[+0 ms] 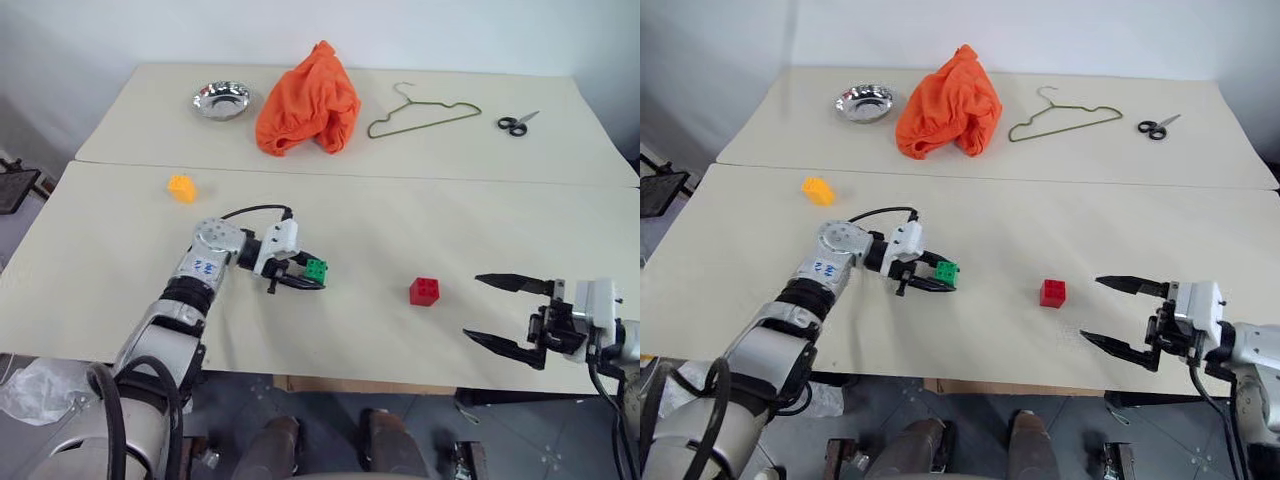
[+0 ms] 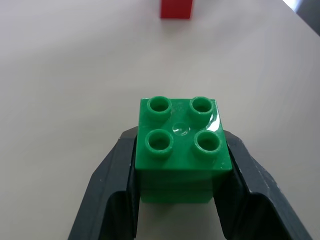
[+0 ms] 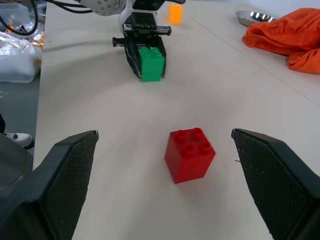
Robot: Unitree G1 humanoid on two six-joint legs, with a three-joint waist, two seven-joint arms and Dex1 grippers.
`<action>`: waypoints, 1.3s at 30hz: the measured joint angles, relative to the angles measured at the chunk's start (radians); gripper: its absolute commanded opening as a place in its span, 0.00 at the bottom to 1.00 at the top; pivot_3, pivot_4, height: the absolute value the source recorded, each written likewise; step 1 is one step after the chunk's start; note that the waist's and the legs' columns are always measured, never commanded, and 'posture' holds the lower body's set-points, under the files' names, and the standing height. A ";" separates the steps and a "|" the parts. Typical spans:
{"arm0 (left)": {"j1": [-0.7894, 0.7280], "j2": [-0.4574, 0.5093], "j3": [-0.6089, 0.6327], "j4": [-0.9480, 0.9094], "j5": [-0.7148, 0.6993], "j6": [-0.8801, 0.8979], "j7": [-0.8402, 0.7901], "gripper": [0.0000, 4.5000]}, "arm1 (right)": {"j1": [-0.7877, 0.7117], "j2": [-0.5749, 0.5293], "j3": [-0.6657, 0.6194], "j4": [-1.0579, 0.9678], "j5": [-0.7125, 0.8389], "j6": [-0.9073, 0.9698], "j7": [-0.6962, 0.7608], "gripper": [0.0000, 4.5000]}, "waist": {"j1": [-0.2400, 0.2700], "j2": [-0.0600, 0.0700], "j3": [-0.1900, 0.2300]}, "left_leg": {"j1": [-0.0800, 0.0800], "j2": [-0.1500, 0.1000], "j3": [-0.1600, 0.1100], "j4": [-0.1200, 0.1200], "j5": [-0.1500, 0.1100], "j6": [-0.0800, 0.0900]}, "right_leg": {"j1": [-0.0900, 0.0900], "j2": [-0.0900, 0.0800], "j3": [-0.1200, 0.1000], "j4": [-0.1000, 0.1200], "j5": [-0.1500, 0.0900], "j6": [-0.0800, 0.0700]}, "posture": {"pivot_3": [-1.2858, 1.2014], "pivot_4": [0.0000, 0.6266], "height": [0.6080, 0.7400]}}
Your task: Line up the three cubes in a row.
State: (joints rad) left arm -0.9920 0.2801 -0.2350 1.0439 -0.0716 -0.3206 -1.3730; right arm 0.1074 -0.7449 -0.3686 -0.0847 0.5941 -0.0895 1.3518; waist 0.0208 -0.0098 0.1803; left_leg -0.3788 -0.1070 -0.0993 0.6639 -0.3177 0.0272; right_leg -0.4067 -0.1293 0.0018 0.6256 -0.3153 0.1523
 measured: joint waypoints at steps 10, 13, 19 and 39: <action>-0.063 -0.111 0.002 0.111 0.064 -0.030 0.065 0.34 | 0.045 0.030 0.000 -0.030 0.001 -0.001 -0.034 1.00 | 0.005 0.000 0.000 | -0.001 -0.001 0.001 0.001 0.001 0.001 | -0.001 0.000 0.002 0.000 0.001 0.002 | 0.52 0.24 1.00; -0.064 -0.112 0.007 0.112 0.074 -0.028 0.065 0.42 | 0.061 0.036 0.001 -0.030 0.000 -0.001 -0.035 1.00 | 0.004 0.000 0.000 | -0.001 -0.001 0.001 0.002 0.001 0.001 | -0.001 0.000 0.002 0.001 0.001 0.002 | 0.52 0.24 1.00; -0.064 -0.103 0.046 0.108 0.067 -0.008 0.053 0.83 | 0.070 0.042 0.007 -0.032 0.001 -0.001 -0.035 1.00 | 0.004 0.000 0.000 | -0.001 -0.001 0.001 0.002 0.001 0.001 | -0.001 -0.001 0.002 0.001 0.001 0.002 | 0.52 0.24 1.00; 0.526 0.321 0.553 -0.649 -0.293 0.353 0.240 0.99 | -0.157 0.147 0.119 -0.069 0.056 0.079 -0.117 1.00 | -0.023 0.002 -0.001 | -0.001 0.001 -0.001 0.002 0.001 0.000 | -0.002 -0.001 0.003 0.003 0.001 0.001 | 0.52 0.24 1.00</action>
State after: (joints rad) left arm -0.4665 0.6006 0.3180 0.3953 -0.3648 0.0321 -1.1327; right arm -0.0496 -0.5976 -0.2495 -0.1538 0.6499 -0.0102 1.2353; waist -0.0022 -0.0083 0.1794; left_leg -0.3799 -0.1063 -0.1002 0.6656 -0.3165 0.0272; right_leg -0.4092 -0.1301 0.0046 0.6286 -0.3144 0.1535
